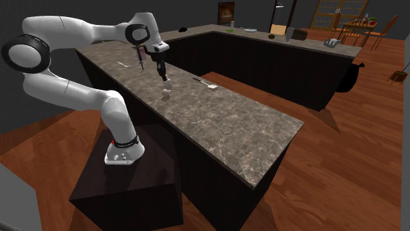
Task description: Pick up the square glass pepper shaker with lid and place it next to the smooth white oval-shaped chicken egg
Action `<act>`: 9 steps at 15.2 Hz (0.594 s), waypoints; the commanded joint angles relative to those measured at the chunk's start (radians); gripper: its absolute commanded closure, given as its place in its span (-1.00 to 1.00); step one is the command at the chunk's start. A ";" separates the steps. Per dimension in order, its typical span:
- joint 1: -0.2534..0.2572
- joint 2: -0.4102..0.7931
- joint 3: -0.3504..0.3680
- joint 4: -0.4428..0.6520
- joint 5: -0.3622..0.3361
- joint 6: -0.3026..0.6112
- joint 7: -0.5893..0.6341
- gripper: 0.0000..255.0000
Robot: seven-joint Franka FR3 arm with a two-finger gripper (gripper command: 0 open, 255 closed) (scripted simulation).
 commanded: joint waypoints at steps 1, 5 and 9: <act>0.026 -0.023 0.040 -0.002 0.030 -0.019 0.049 1.00; 0.065 -0.026 0.129 0.030 0.085 -0.043 0.147 1.00; 0.090 -0.009 0.221 0.080 0.135 -0.061 0.246 1.00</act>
